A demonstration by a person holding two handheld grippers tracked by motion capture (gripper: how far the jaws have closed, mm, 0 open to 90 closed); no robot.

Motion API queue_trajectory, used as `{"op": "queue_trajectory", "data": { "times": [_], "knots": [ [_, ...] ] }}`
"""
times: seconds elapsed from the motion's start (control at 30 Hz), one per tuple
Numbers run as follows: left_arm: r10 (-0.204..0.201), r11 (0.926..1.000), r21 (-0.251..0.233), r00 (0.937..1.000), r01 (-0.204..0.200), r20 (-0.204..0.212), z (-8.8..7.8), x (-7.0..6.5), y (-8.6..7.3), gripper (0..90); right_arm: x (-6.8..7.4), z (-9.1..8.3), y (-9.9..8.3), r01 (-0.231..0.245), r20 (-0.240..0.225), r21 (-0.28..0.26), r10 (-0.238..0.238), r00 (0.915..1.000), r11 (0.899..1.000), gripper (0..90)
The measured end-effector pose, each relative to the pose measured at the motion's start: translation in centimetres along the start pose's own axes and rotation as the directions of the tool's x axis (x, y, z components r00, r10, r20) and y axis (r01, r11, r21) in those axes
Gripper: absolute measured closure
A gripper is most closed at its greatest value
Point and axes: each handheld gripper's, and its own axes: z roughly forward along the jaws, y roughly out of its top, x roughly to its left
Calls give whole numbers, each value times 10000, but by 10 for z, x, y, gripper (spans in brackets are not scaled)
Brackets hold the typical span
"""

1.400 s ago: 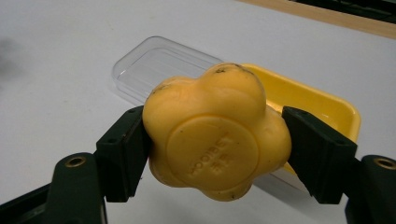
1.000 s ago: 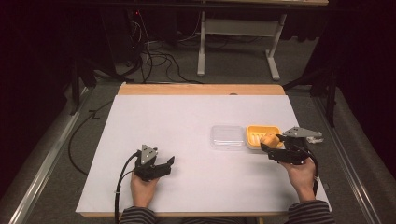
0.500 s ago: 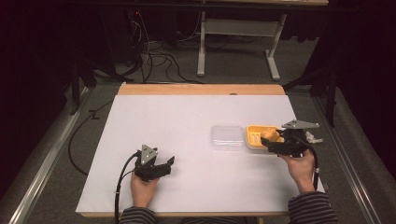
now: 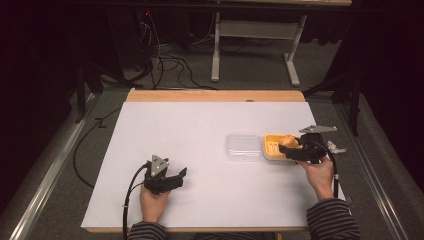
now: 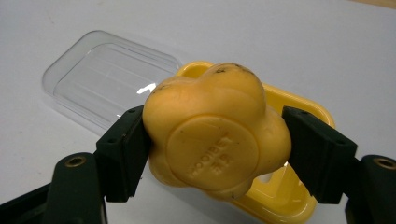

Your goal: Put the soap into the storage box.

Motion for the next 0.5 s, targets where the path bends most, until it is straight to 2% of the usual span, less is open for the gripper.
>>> {"op": "queue_trajectory", "data": {
  "times": [0.3,0.5],
  "knots": [
    [50,10000,37,10000,-50,-10,0,0,0,234,-7,11,1,-222,107,375,218,9997,9991,275],
    [22,10000,60,10000,-22,-12,0,1,0,234,-11,17,0,-449,118,376,445,9989,9983,275]
  ]
}}
